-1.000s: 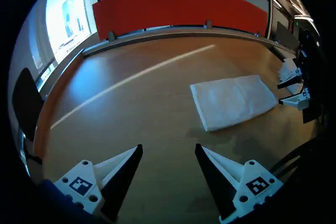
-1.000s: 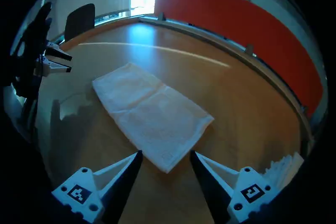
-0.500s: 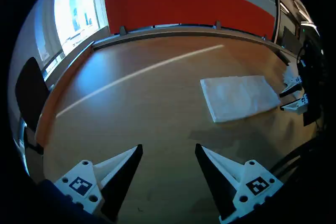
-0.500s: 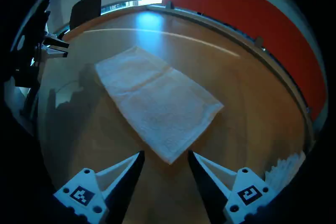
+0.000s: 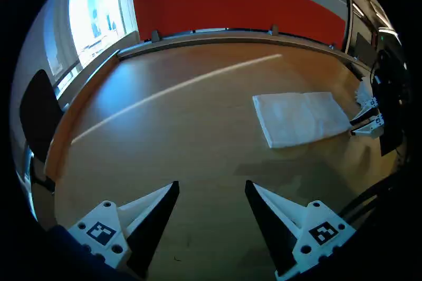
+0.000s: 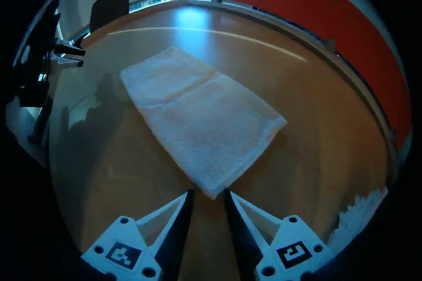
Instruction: Fold towel
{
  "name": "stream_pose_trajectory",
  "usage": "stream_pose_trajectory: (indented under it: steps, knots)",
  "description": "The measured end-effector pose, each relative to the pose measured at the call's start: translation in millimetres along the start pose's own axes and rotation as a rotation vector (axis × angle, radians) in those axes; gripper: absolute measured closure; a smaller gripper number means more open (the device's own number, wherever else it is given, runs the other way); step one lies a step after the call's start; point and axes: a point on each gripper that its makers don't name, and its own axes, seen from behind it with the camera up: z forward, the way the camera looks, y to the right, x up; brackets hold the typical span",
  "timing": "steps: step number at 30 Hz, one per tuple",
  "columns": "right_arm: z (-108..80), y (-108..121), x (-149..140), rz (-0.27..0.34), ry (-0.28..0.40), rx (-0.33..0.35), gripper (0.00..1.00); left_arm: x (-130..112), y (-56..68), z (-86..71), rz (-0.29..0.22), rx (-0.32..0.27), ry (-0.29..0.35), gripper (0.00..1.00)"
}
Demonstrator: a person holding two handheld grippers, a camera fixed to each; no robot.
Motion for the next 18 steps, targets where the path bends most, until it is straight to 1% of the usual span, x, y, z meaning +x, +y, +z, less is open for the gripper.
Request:
stream_pose_trajectory:
  steps: [2,4,7,14,18]
  knots:
    - [0.7,-0.2,-1.2,-0.001,-0.003,0.000,0.58,-0.6,-0.5,-0.3,0.001,0.000,-0.001,0.07]
    - [0.8,0.0,-1.2,0.003,-0.002,-0.001,0.67,-0.9,-1.1,-0.6,0.000,0.001,-0.001,0.07]
    - [1.1,0.5,-1.2,0.010,0.001,-0.001,0.73,-1.9,-2.3,-0.5,-0.001,0.002,-0.004,0.07]
    - [1.2,3.6,2.1,0.011,0.020,-0.022,0.90,-3.1,-3.0,-1.4,0.002,0.003,-0.005,0.07]
    - [-0.4,4.9,7.5,0.022,0.038,-0.036,0.90,-4.1,-3.1,-1.7,0.004,0.003,-0.006,0.07]
